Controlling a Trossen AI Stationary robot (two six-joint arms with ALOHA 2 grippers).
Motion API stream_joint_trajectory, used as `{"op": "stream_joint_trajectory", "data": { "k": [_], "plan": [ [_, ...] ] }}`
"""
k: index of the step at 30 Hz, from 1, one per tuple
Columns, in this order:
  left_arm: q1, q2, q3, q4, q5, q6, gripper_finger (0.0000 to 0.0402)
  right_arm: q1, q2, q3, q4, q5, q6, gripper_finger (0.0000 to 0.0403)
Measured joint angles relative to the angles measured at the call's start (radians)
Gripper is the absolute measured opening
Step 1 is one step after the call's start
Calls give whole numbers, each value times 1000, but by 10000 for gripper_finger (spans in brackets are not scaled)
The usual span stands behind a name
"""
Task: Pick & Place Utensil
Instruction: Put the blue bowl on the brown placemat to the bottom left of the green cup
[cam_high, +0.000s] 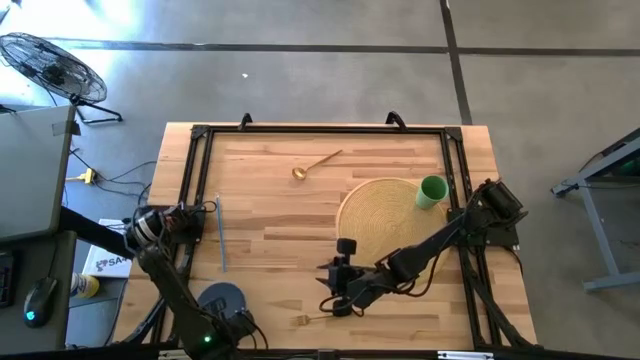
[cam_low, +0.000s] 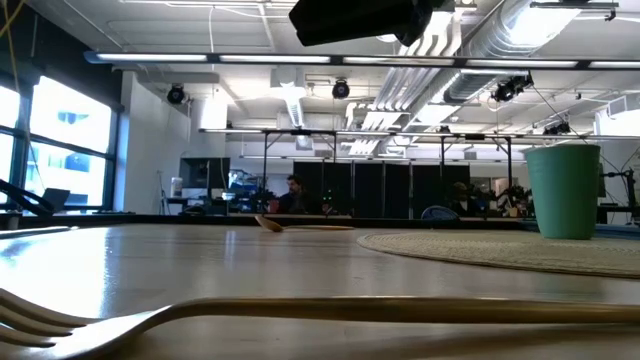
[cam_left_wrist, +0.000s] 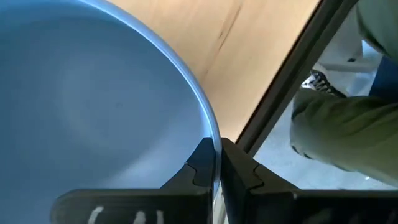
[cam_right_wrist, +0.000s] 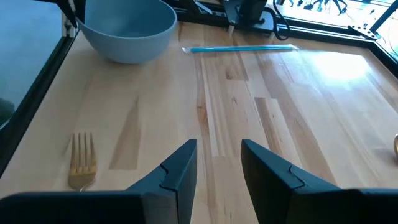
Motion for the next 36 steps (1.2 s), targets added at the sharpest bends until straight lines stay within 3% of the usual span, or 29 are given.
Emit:
{"op": "stream_joint_trajectory", "data": {
  "k": [11,19,25,36],
  "plan": [
    [27,-1,2,3,-16,13,3,4,0,0,-6,0,0,119],
    [75,-1,59,-25,-52,161,3,33,0,0,-7,13,9,119],
    [134,-1,118,-108,-125,336,3,73,-6,0,-56,60,62,110],
    [341,-1,121,-97,-209,833,3,161,-46,1,-264,158,325,51]
  ]
}}
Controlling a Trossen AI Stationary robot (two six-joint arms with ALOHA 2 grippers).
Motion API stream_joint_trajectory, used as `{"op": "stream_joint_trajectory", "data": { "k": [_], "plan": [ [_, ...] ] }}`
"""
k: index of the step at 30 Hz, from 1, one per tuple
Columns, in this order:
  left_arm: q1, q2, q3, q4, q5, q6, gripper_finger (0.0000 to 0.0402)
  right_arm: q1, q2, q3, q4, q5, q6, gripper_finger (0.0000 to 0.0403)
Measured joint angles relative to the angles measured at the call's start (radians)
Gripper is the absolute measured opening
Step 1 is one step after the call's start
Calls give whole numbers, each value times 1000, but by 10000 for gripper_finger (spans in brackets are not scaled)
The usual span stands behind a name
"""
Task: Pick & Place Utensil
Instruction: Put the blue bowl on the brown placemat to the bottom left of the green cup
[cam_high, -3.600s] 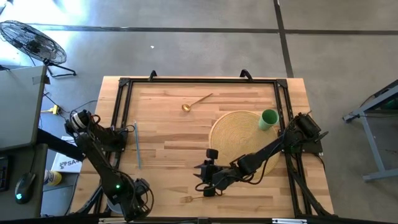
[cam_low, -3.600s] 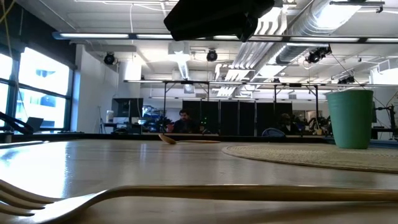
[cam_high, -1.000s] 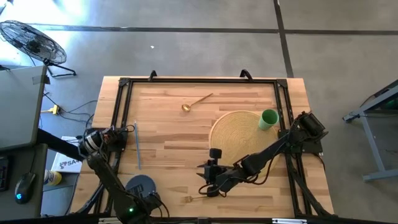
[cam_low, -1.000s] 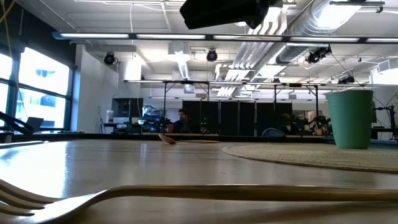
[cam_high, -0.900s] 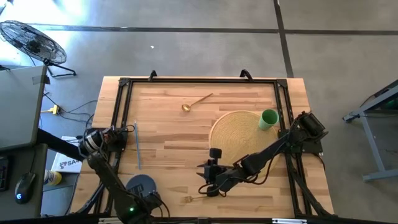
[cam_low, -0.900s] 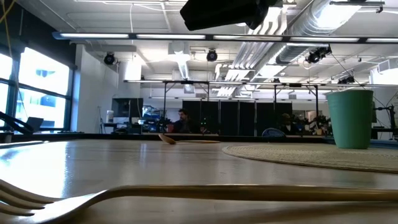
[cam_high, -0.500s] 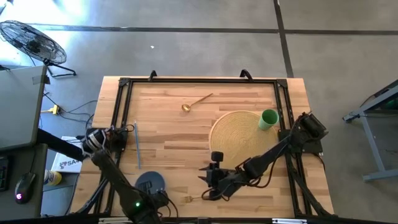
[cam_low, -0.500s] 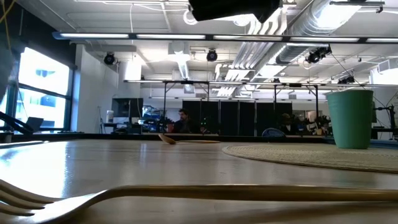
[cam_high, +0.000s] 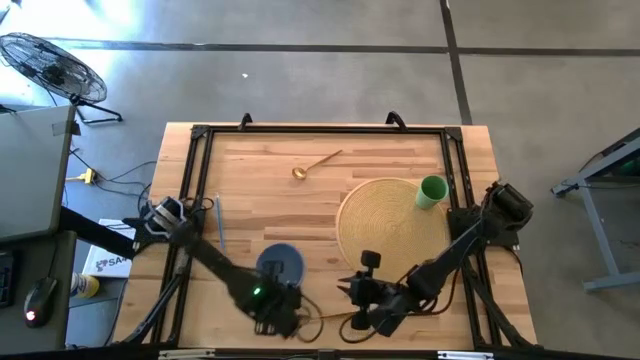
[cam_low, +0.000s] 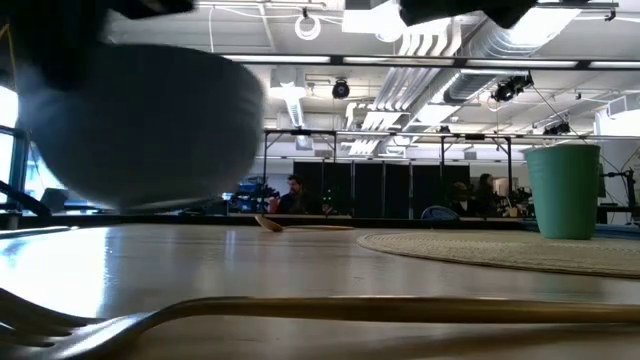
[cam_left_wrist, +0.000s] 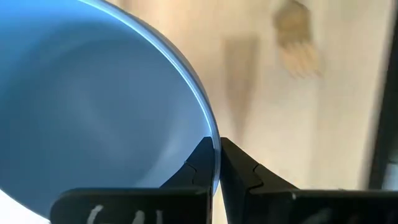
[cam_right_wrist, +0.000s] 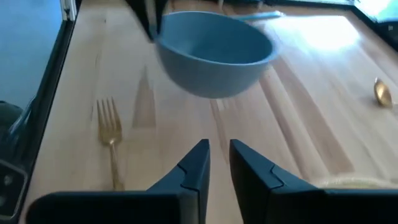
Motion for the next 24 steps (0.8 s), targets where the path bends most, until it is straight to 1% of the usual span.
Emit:
{"op": "stream_joint_trajectory", "data": {
  "k": [3,10,15,20,24],
  "plan": [
    [61,0,0,20,-11,134,3,19,0,0,-50,1,81,35],
    [193,0,0,131,-27,418,3,91,0,0,-142,11,285,4],
    [265,0,-14,113,-27,556,3,132,10,0,-189,27,415,4],
    [329,0,-14,183,-21,711,3,140,17,0,-207,-19,461,2],
    [371,8,-14,202,-2,808,3,136,18,0,-211,-40,424,4]
  ]
}}
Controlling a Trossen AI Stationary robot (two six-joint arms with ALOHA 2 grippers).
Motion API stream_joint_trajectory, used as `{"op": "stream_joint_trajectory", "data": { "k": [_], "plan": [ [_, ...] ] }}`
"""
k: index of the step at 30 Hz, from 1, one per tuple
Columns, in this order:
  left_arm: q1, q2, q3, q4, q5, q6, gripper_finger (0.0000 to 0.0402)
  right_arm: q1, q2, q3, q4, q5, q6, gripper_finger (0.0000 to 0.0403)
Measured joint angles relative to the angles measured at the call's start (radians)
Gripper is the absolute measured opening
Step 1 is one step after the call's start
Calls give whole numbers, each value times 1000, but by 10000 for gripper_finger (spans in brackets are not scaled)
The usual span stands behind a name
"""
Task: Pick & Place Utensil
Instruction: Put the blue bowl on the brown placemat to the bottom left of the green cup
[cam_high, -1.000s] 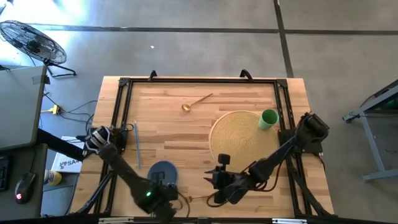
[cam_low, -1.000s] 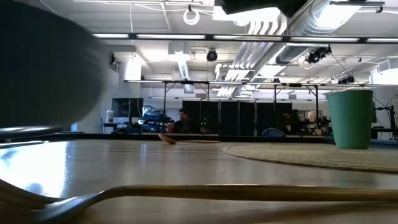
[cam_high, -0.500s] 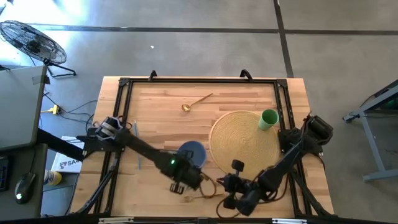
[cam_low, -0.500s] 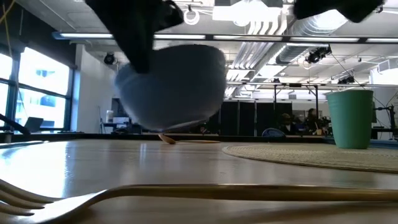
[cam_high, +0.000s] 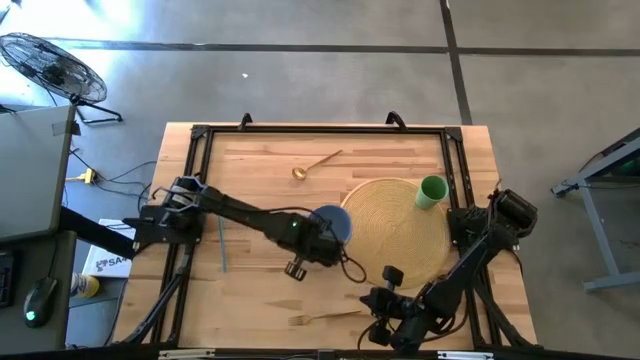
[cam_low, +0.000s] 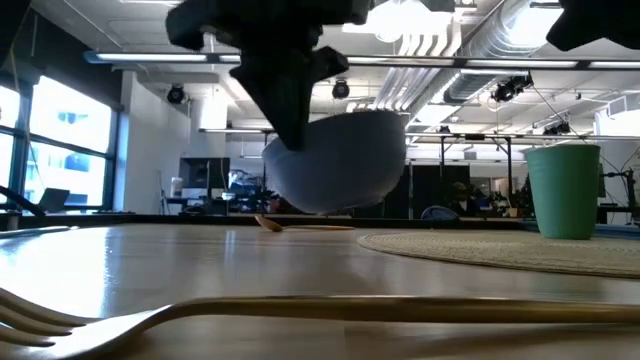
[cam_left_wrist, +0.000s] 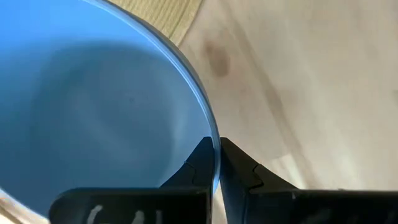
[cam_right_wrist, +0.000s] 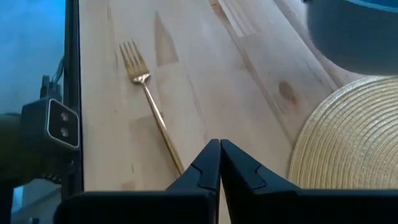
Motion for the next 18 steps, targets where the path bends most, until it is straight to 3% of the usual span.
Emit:
{"op": "stream_joint_trajectory", "data": {
  "k": [6,12,18],
  "plan": [
    [53,14,0,-30,18,85,3,-37,0,0,2,-13,-95,8],
    [89,47,-2,-81,49,96,3,-92,2,0,4,-189,-102,6],
    [85,60,0,-54,58,96,24,-134,2,0,3,-231,-152,32]
  ]
}}
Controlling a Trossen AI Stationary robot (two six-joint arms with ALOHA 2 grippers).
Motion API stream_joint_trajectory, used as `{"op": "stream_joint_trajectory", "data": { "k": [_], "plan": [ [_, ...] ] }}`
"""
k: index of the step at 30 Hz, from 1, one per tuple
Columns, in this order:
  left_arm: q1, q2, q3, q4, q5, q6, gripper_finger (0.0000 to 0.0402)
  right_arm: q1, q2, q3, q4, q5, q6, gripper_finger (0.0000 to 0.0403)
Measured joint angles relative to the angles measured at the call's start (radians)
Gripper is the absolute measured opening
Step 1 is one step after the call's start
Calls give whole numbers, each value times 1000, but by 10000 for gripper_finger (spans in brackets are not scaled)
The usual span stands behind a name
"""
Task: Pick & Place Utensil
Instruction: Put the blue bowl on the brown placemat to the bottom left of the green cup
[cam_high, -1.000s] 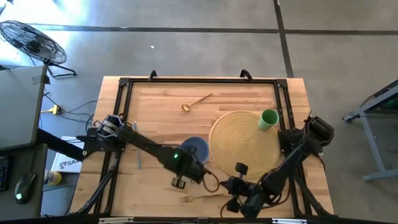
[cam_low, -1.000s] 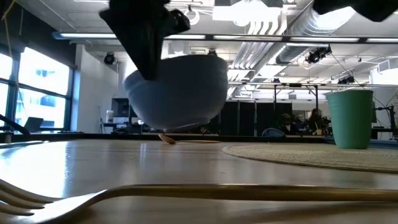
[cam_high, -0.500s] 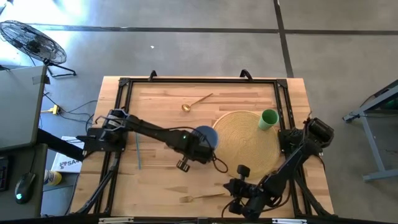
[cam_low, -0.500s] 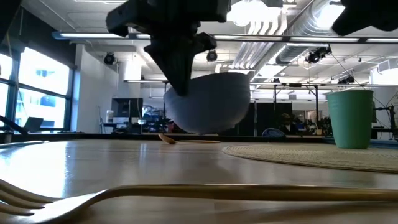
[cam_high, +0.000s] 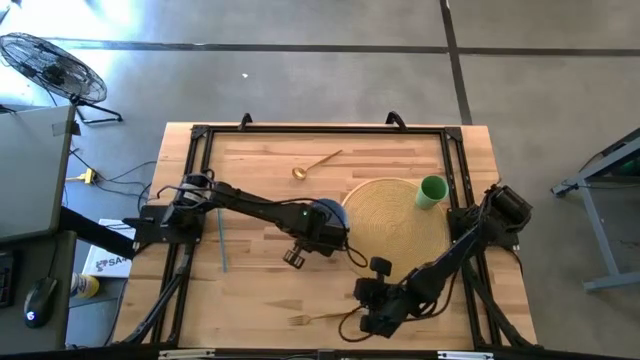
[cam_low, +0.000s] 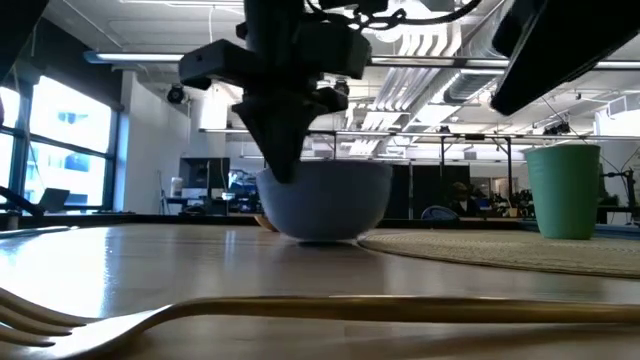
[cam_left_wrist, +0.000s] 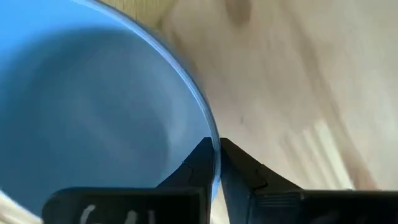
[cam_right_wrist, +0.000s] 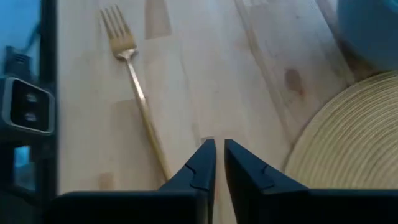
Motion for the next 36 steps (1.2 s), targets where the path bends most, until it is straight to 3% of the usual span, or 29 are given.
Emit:
{"op": "stream_joint_trajectory", "data": {
  "k": [11,21,26,36],
  "plan": [
    [0,0,-1,-21,15,-7,95,-65,-1,0,-1,-24,-62,113],
    [1,-138,-10,-68,57,-62,108,-148,-30,0,23,-18,-199,148],
    [1,-290,-164,19,78,-76,108,-220,-30,0,29,-48,-252,160],
    [1,-711,-671,384,35,-223,108,-310,-30,0,147,-53,-487,169]
  ]
}}
